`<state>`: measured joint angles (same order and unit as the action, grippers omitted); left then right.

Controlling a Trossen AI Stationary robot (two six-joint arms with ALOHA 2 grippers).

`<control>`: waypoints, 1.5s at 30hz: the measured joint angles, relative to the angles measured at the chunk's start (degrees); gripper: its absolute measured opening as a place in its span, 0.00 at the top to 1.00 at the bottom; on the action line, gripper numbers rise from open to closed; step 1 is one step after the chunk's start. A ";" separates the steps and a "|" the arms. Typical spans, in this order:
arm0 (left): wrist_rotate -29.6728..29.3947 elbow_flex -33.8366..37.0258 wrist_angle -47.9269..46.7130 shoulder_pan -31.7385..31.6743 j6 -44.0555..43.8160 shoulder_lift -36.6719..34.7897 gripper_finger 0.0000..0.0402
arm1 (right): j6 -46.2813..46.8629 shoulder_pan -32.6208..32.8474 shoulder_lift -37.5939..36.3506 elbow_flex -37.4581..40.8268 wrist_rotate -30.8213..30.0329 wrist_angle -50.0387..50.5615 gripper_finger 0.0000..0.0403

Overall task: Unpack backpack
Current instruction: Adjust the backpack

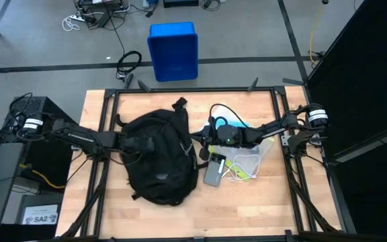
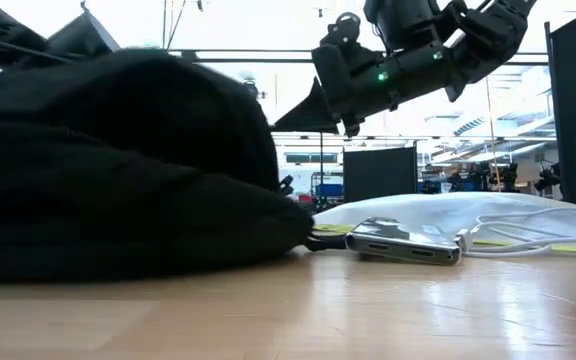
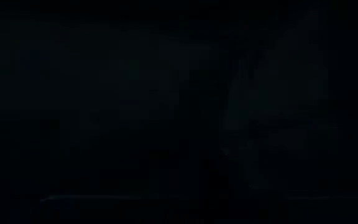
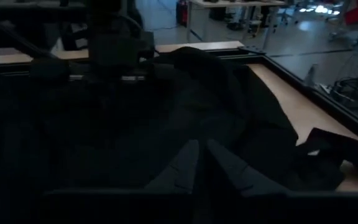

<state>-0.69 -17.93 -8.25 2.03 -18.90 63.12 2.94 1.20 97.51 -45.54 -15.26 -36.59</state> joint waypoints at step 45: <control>9.65 -5.56 46.27 -2.34 21.74 13.02 1.00 | 3.33 3.38 5.00 -0.04 -1.23 -1.49 1.00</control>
<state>8.95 -23.49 38.02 -0.31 2.84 76.15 6.27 4.58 102.52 -45.58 -16.49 -38.08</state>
